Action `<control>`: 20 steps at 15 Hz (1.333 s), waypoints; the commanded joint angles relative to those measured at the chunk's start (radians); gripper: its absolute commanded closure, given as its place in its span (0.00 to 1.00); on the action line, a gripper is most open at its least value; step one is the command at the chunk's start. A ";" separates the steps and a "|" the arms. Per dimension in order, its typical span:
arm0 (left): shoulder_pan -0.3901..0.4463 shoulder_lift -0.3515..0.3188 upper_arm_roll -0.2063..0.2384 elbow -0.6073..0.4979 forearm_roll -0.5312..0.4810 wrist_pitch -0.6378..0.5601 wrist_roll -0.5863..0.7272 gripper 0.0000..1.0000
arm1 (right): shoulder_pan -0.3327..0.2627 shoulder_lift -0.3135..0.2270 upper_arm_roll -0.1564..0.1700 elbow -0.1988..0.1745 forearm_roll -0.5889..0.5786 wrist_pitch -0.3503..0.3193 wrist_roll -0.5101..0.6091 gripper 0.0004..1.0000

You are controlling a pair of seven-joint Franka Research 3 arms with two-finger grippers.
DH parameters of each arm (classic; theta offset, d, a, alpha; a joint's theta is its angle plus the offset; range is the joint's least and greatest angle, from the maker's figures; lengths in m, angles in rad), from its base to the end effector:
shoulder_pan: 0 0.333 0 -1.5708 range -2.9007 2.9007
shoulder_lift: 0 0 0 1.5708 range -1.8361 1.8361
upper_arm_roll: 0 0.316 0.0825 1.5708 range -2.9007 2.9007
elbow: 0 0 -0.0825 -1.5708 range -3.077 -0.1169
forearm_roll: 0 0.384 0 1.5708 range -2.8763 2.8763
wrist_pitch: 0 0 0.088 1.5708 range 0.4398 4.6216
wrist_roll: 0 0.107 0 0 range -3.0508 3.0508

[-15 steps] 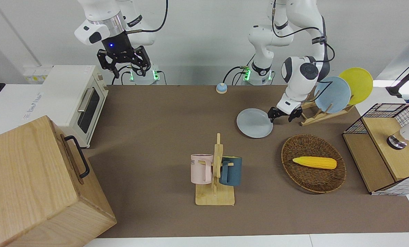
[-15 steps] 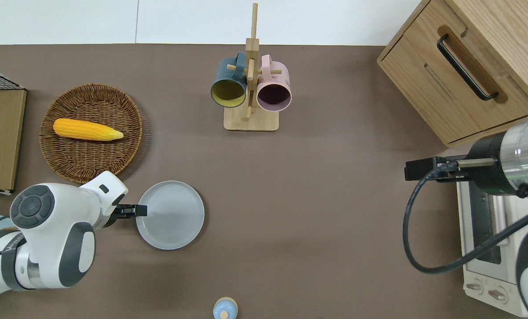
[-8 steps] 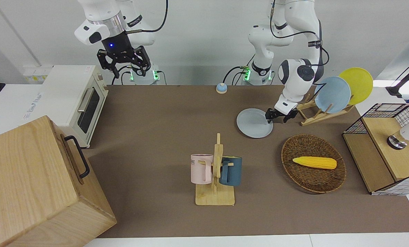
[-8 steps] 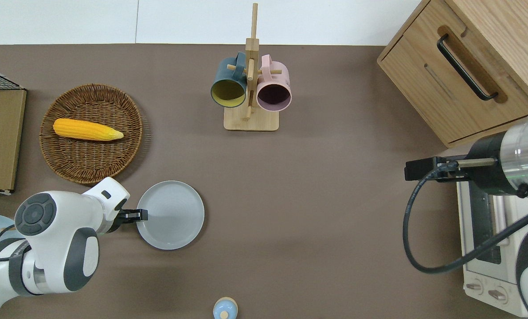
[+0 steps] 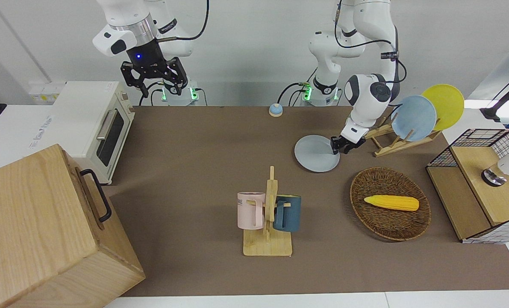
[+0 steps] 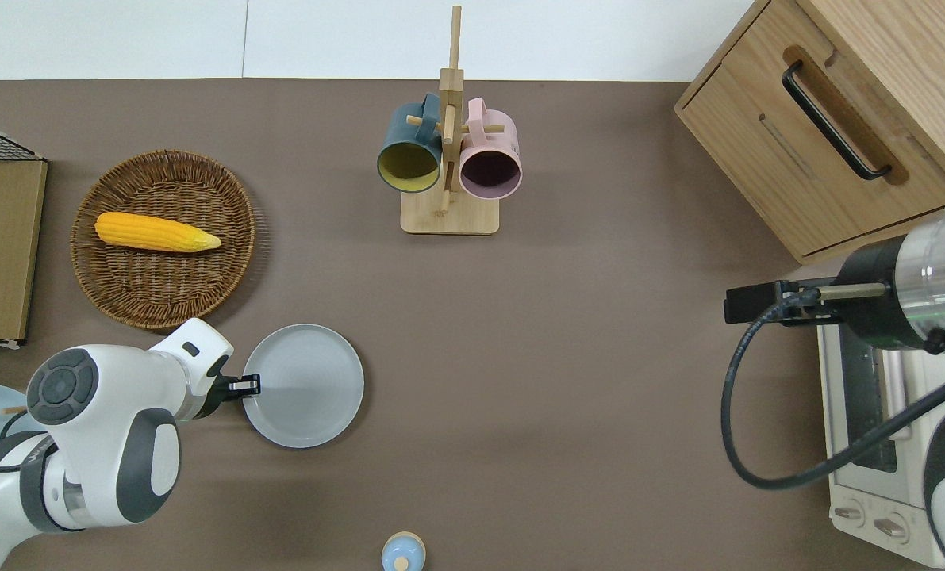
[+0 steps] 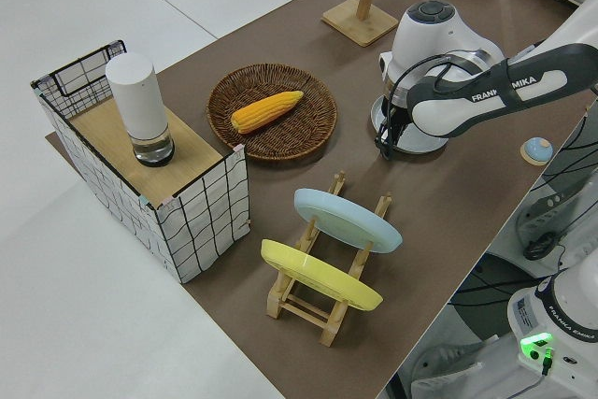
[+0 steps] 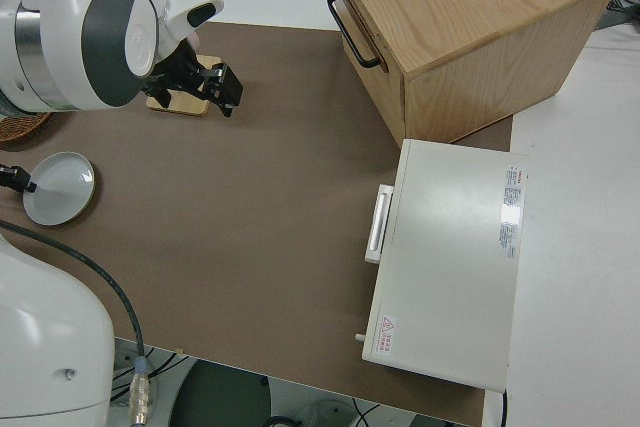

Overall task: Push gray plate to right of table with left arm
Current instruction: 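Lower the left gripper against the gray plate's rim, then push the gray plate with the left gripper across the table toward the toaster oven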

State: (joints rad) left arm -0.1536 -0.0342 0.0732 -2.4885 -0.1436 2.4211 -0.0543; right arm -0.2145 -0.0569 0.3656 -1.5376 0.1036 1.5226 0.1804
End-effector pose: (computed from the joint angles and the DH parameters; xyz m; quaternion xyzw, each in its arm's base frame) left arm 0.4619 -0.0380 0.2973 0.9979 0.0416 -0.0198 0.0464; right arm 0.5243 0.0980 0.6650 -0.9989 0.0112 -0.0119 0.0441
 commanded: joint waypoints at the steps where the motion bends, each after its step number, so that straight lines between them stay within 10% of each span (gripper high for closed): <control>1: -0.009 -0.012 -0.004 -0.029 -0.024 0.032 -0.022 0.85 | -0.006 0.006 0.004 0.014 0.016 -0.005 0.002 0.00; 5: -0.011 -0.012 -0.024 -0.029 -0.024 0.032 -0.059 1.00 | -0.006 0.006 0.004 0.014 0.016 -0.005 0.002 0.00; 20: -0.015 -0.009 -0.119 -0.044 -0.024 0.065 -0.188 1.00 | -0.006 0.006 0.004 0.014 0.016 -0.005 0.002 0.00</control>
State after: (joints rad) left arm -0.1535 -0.0516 -0.0090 -2.5005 -0.1568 2.4435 -0.1803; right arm -0.2145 -0.0569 0.3656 -1.5376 0.1036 1.5226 0.1804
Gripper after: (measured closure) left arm 0.965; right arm 0.004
